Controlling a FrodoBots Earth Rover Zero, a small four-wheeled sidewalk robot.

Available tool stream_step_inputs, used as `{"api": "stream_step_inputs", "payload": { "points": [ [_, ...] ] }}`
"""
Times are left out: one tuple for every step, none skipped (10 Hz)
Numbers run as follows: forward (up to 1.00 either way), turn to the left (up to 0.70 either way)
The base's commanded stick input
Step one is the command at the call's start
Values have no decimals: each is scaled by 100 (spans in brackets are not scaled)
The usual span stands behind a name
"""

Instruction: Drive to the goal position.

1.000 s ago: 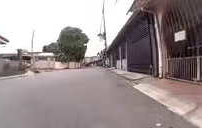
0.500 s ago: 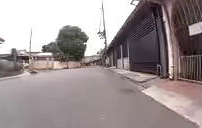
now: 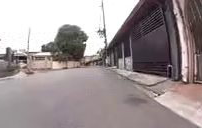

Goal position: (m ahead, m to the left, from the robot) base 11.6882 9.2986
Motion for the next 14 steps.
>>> {"api": "stream_step_inputs", "payload": {
  "points": [
    [100, 0],
    [100, 0],
    [100, 0],
    [100, 0],
    [100, 0],
    [100, 0],
    [100, 0],
    [100, 0],
    [100, 0],
    [100, 0],
    [100, 0],
    [100, 0],
    [100, 0],
    [100, 17]
  ]
}}
